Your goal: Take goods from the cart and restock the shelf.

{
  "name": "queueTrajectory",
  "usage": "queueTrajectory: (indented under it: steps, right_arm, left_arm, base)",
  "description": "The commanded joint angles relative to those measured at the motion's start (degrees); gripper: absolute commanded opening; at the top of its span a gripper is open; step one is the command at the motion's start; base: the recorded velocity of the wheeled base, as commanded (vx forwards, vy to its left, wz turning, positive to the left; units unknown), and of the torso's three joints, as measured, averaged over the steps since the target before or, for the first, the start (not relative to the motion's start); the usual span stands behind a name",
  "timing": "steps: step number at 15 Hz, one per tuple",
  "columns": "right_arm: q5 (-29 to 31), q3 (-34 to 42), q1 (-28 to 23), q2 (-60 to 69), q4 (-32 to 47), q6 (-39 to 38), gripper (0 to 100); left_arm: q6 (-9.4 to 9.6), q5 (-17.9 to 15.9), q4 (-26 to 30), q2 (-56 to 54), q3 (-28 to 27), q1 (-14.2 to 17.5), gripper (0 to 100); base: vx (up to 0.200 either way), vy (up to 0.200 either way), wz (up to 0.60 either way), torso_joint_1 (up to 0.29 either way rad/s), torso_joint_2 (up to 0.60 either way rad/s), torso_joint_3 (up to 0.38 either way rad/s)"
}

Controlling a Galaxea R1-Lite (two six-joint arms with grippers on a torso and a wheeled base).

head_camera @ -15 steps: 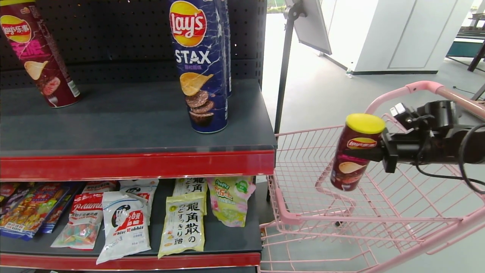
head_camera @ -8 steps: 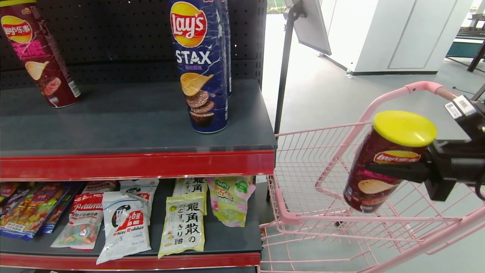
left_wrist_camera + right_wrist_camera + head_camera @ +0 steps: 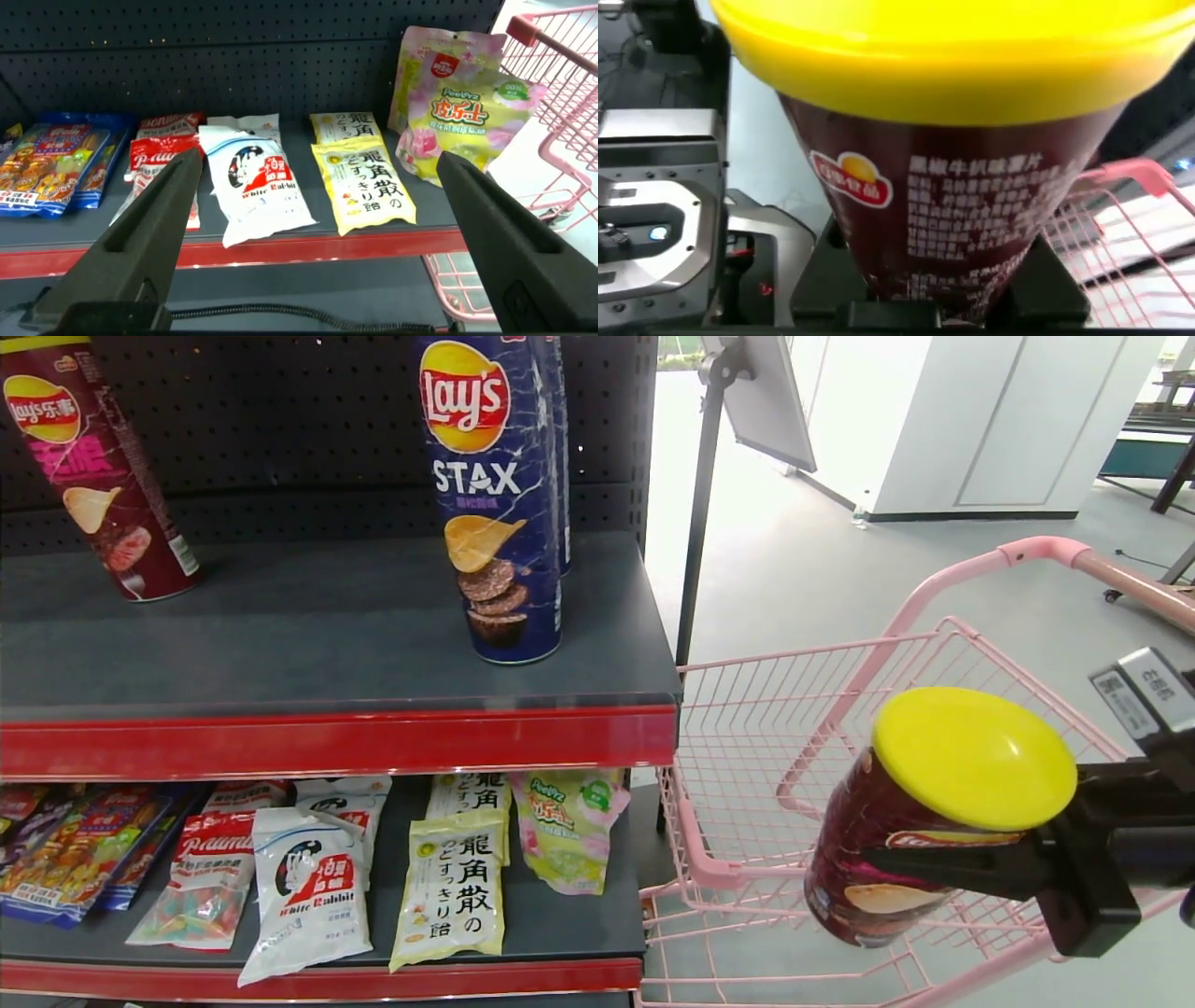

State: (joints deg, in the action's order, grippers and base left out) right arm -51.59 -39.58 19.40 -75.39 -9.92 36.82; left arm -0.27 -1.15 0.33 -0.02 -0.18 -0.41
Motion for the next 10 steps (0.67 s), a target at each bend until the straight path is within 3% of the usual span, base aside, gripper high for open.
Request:
queueTrajectory:
  steps: [1, 4, 10]
  right_arm:
    - [0.1, 0.5, 2.5, -0.7, 0.1, -0.1, 0]
    - [1.1, 0.8, 4.2, -1.4, 0.1, -0.1, 0]
    - [1.2, -1.6, 5.4, -1.9, 0.3, -1.0, 0]
  left_arm:
    - [0.0, 0.0, 0.0, 0.0, 0.0, 0.0, 100]
    - [0.0, 0.0, 0.0, 0.0, 0.0, 0.0, 100]
    - [0.0, 0.0, 0.0, 0.0, 0.0, 0.0, 100]
  base:
    - [0.0, 0.0, 0.0, 0.0, 0.0, 0.0]
    - [0.0, 0.0, 0.0, 0.097, -0.26, -0.168]
    - [0.0, 0.0, 0.0, 0.198, -0.51, -0.316]
